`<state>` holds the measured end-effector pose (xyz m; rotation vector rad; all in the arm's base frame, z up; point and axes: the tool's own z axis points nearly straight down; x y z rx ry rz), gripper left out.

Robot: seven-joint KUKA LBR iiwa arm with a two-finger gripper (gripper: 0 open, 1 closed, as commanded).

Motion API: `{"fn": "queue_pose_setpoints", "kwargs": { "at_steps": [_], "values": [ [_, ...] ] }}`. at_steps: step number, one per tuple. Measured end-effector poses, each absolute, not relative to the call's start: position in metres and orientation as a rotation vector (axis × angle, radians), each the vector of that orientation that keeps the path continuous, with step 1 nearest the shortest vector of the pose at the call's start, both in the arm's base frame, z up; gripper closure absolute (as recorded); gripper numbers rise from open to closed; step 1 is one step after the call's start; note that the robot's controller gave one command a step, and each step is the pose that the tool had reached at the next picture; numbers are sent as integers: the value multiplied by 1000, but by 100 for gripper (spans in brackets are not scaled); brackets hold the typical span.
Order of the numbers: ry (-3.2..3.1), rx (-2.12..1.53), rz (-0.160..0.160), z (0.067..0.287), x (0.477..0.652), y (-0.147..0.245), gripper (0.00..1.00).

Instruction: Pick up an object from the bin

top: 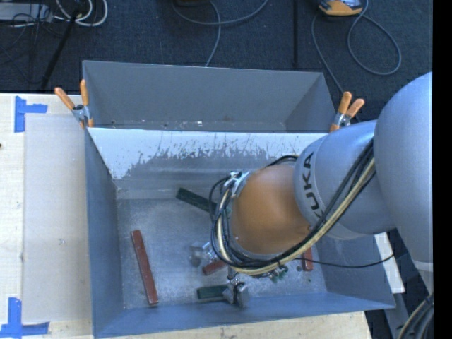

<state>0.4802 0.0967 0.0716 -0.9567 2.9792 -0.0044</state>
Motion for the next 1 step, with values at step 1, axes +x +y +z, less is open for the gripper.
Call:
{"fn": "queue_pose_setpoints", "kwargs": {
  "at_steps": [1],
  "values": [
    [2952, -1037, 0, 71, 480, 93, 0]
  ]
}}
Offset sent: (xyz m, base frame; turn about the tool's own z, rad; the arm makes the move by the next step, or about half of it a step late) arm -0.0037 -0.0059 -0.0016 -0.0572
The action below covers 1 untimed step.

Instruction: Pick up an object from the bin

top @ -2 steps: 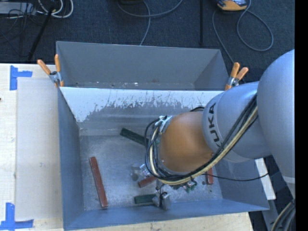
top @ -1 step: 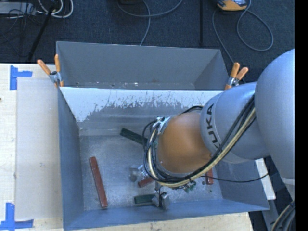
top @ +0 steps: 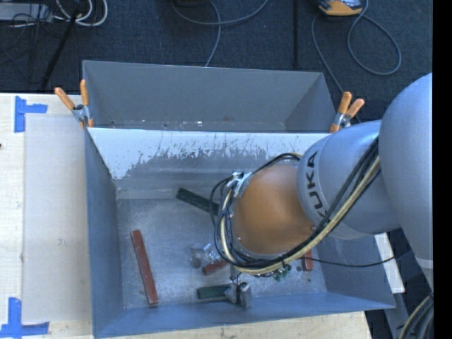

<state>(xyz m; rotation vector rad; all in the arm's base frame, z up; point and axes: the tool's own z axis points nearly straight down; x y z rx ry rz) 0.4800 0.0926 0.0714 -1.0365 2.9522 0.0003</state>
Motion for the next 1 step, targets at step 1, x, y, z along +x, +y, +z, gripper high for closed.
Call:
{"fn": "queue_pose_setpoints", "kwargs": {
  "at_steps": [1],
  "values": [
    [2953, -1007, -7, 73, 476, 98, 0]
  ]
}}
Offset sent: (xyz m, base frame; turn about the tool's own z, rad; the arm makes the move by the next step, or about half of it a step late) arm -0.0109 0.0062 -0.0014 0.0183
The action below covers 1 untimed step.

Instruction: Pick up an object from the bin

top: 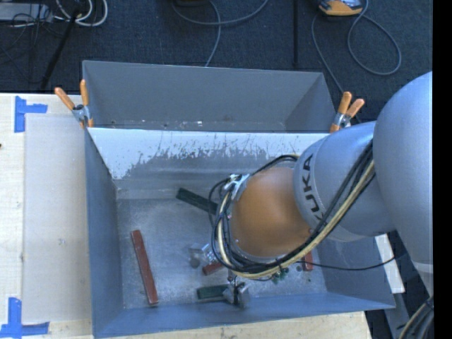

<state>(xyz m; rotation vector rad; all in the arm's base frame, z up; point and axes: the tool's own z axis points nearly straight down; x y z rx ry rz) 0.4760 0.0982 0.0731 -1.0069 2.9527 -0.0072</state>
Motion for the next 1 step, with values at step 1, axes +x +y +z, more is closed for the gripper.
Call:
{"fn": "queue_pose_setpoints", "kwargs": {
  "at_steps": [1],
  "values": [
    [2952, -1016, -5, 73, 477, 110, 0]
  ]
}}
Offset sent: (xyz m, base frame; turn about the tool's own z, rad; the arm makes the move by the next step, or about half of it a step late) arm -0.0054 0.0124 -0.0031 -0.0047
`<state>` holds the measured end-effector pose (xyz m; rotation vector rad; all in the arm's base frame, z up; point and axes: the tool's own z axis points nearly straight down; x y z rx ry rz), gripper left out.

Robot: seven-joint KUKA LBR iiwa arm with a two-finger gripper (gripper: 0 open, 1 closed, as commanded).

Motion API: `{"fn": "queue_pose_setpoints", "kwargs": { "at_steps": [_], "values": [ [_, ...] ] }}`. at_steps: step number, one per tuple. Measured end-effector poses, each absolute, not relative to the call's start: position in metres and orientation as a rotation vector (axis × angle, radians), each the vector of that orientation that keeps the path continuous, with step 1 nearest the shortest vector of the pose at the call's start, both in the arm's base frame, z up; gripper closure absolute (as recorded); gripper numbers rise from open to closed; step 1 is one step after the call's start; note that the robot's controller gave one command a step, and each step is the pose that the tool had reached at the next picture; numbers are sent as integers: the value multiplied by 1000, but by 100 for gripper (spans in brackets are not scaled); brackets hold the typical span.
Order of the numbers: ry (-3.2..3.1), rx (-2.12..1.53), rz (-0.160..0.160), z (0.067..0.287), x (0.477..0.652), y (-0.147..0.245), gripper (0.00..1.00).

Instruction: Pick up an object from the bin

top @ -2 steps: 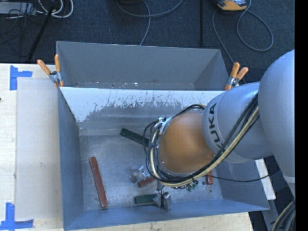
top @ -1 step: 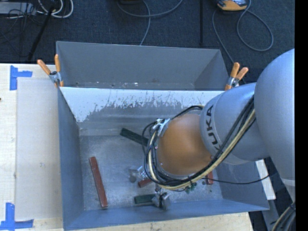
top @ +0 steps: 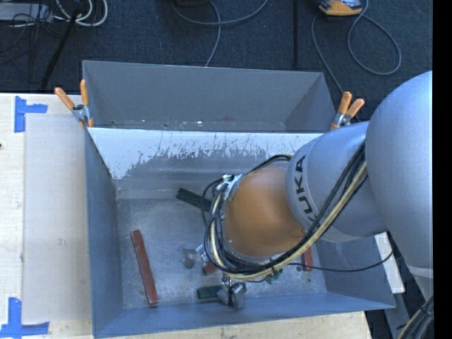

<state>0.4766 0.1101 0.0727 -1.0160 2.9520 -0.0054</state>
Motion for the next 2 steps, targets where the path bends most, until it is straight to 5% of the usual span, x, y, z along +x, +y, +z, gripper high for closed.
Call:
{"fn": "queue_pose_setpoints", "kwargs": {
  "at_steps": [1, 2],
  "values": [
    [2922, -1139, -6, 76, 565, 51, 0],
    [2927, -1141, 2, 75, 562, 55, 100]
  ]
}}
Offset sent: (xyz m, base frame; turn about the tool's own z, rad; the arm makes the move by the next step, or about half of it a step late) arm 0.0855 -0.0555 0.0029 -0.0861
